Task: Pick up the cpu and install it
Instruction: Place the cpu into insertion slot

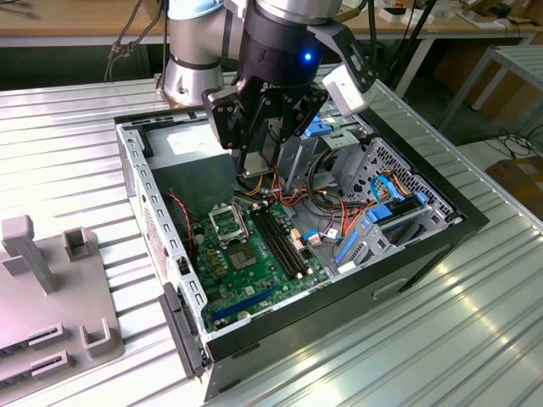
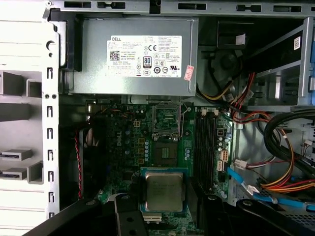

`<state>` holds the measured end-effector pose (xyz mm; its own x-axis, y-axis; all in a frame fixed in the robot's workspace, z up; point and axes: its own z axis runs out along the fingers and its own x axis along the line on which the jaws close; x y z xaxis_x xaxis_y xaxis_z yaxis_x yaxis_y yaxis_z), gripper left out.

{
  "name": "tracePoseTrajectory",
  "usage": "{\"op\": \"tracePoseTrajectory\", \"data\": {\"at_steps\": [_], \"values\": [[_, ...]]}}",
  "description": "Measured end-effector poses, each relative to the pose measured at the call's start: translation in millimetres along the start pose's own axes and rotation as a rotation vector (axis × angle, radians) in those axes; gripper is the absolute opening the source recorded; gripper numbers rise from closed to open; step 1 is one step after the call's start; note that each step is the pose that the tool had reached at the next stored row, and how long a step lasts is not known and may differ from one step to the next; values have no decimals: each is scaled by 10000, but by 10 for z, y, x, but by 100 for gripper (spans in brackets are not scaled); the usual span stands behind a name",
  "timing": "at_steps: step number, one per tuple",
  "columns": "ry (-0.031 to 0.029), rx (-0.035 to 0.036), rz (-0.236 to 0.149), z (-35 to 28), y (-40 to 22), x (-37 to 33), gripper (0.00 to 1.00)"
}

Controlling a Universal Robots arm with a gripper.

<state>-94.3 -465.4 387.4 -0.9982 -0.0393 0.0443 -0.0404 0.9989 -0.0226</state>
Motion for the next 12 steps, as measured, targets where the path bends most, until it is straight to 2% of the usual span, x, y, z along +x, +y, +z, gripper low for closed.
{"op": "tracePoseTrajectory", "data": {"at_steps": [12], "values": [[-2,-3,0,17,-12,-1,47]]}}
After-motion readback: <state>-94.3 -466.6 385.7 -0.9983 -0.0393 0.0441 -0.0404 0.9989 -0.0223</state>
